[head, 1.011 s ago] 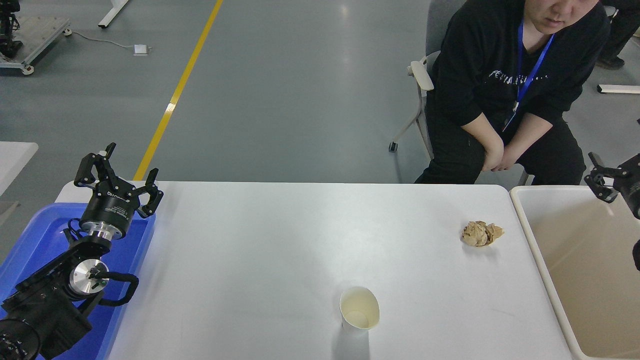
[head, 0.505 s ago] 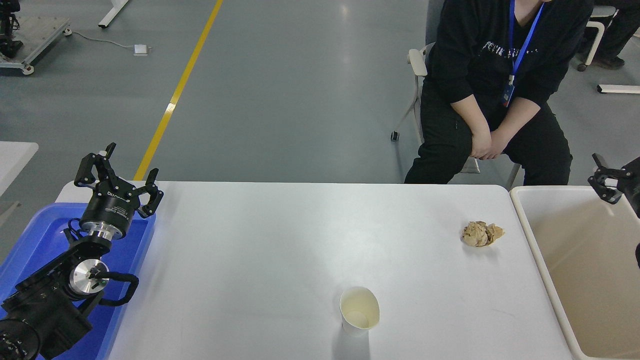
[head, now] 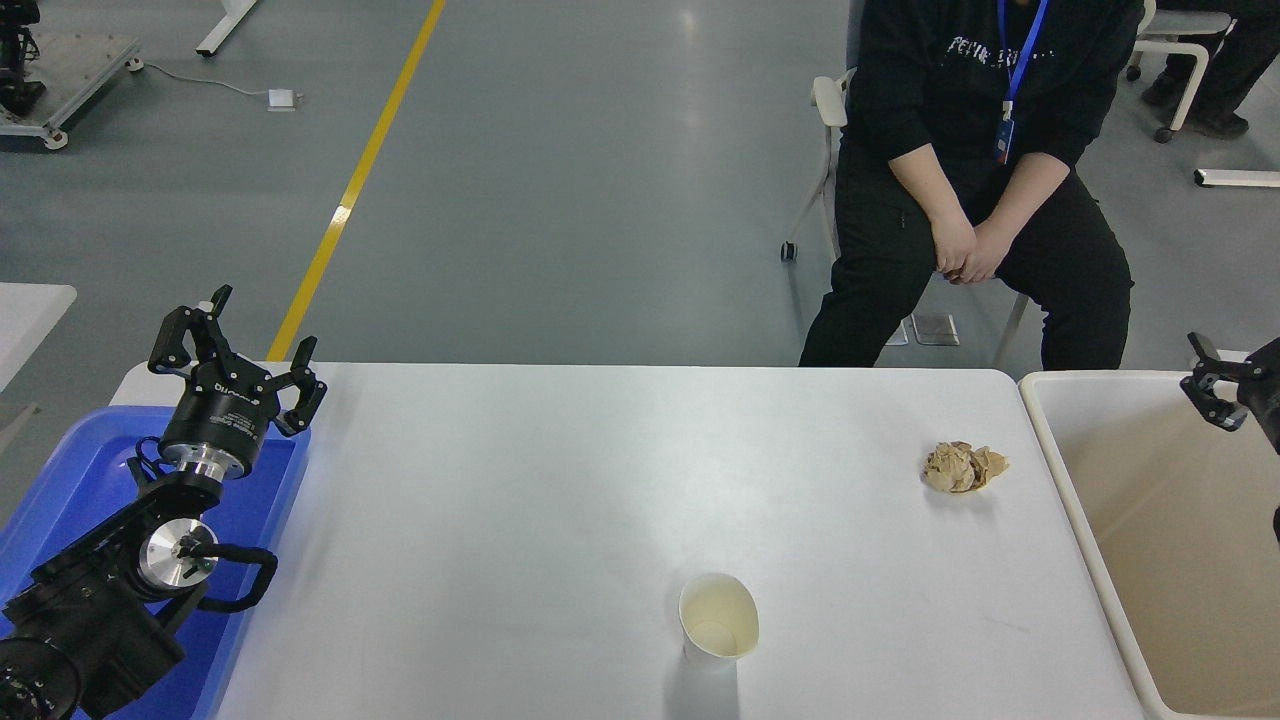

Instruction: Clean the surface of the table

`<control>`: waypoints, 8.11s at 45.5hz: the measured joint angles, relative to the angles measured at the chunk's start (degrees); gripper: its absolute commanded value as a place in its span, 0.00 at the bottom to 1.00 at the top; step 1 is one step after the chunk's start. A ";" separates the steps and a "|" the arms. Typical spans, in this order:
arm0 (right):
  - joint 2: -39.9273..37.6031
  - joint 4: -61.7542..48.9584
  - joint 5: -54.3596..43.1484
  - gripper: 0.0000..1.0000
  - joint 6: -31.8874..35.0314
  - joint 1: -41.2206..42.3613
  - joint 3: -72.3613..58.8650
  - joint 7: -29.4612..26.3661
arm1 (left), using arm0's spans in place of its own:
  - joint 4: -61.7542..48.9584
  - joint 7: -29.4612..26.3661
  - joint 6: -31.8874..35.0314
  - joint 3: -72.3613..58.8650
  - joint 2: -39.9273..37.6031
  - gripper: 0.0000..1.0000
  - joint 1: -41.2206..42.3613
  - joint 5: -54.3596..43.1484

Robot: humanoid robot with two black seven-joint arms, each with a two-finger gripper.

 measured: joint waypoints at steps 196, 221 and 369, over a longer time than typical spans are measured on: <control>14.80 39.36 -68.23 0.80 4.39 24.46 -56.06 -9.73 | 0.00 0.00 -0.01 0.00 0.01 1.00 0.00 0.00; 14.57 37.06 -75.78 0.00 -1.81 22.11 -57.57 -3.85 | 0.00 0.00 -0.01 0.00 0.01 1.00 0.00 0.00; 13.26 -34.96 -22.40 0.00 -14.80 5.41 -48.45 -10.87 | 0.00 0.00 0.00 0.00 0.01 1.00 0.00 0.00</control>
